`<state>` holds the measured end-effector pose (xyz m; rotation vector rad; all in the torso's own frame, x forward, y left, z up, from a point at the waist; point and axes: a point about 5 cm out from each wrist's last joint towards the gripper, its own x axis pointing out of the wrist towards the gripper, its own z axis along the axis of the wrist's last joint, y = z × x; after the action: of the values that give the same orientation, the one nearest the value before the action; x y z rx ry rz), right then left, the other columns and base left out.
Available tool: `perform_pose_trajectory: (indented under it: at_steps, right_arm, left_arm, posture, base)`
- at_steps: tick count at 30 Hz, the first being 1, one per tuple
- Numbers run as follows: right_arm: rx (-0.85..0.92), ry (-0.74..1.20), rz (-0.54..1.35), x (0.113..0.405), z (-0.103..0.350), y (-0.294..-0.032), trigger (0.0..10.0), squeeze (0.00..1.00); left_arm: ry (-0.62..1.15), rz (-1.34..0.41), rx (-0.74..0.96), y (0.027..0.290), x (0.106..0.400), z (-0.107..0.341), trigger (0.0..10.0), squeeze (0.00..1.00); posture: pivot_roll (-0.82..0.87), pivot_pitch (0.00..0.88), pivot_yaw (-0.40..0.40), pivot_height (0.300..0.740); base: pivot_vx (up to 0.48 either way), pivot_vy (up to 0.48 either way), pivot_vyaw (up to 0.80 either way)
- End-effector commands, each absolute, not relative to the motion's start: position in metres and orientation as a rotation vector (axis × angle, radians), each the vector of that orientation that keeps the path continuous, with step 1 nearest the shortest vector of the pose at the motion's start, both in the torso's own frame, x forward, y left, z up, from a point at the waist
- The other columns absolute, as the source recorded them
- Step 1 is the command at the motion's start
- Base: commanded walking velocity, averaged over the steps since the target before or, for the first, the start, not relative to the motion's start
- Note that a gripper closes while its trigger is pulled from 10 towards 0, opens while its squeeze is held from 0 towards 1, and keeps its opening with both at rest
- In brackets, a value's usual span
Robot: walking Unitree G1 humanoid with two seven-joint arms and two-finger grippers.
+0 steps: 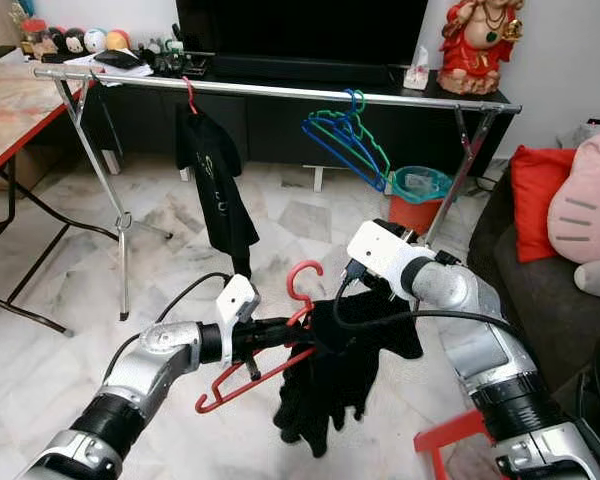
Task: Hang hanger
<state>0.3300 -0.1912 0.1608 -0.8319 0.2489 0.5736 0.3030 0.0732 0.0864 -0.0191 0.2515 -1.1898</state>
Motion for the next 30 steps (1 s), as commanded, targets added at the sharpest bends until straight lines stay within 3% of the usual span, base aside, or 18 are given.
perform_pose_trajectory:
  at_steps: [1,6,7,13,19,30]
  right_arm:
    - [-0.849,0.281,0.572,0.328,0.158,-0.205,10.0,0.00]
    - [-0.893,0.320,0.564,0.330,0.168,-0.241,10.0,0.00]
    - [-0.900,0.333,0.665,0.324,0.169,-0.248,10.0,0.00]
    - [-0.803,0.319,0.781,0.319,0.175,-0.259,10.0,0.00]
    - [-0.682,0.355,1.037,0.305,0.154,-0.248,10.0,0.00]
    - [-0.585,0.412,1.271,0.295,0.137,-0.237,10.0,0.00]
  left_arm:
    - [0.213,-1.221,-0.021,0.069,0.303,0.095,10.0,0.00]
    - [0.229,-1.258,-0.002,0.072,0.301,0.095,10.0,0.00]
    - [0.240,-1.271,0.005,0.073,0.300,0.094,10.0,0.00]
    - [0.258,-1.299,0.021,0.077,0.296,0.094,10.0,0.00]
    - [0.274,-1.365,0.066,0.078,0.291,0.095,10.0,0.00]
    - [0.283,-1.406,0.089,0.077,0.287,0.098,10.0,0.00]
  posture:
    - [-0.05,0.000,-0.047,0.740]
    - [-0.05,0.000,-0.047,0.740]
    - [-0.06,0.000,-0.046,0.740]
    - [-0.05,0.000,-0.049,0.740]
    - [-0.05,0.000,-0.052,0.740]
    - [-0.04,0.000,-0.057,0.740]
  base:
    - [0.000,0.000,0.00]
    - [0.000,0.000,0.00]
    - [0.000,0.000,0.00]
    - [0.000,0.000,0.00]
    - [0.000,0.000,0.00]
    - [0.000,0.000,0.00]
